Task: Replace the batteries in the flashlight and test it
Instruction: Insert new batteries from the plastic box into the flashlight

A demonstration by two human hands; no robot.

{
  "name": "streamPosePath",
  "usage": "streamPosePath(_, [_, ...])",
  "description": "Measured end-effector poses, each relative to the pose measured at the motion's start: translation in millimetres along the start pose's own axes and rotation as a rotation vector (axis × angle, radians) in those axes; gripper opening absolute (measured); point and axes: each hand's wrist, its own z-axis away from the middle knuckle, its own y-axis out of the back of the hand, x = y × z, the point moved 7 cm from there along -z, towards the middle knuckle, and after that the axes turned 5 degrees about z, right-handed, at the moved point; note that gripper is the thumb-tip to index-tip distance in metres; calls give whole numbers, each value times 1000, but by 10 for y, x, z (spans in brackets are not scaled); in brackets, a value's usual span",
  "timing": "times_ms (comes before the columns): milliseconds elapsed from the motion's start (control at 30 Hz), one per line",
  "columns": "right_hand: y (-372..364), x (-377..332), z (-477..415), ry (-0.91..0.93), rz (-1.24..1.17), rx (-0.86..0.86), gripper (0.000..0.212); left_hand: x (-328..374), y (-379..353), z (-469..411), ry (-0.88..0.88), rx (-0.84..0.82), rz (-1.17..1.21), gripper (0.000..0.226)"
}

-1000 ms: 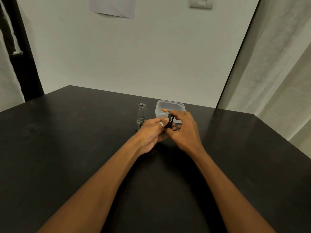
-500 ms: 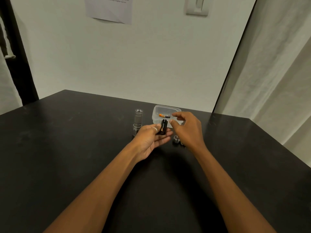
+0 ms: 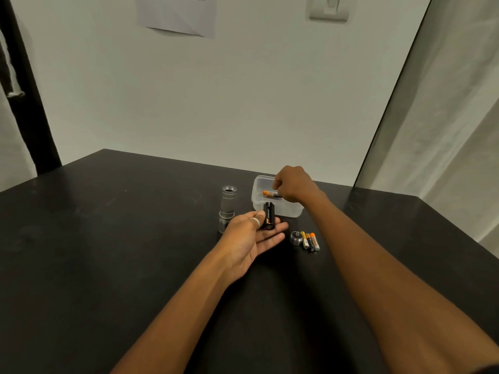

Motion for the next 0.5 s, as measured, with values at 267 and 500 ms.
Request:
streamPosePath(267, [-236, -55, -216, 68, 164, -138, 25, -12, -5, -1, 11, -7, 8, 23])
streamPosePath(500, [-239, -67, -240, 59, 196, -152, 21, -11, -13, 6, 14, -13, 15, 21])
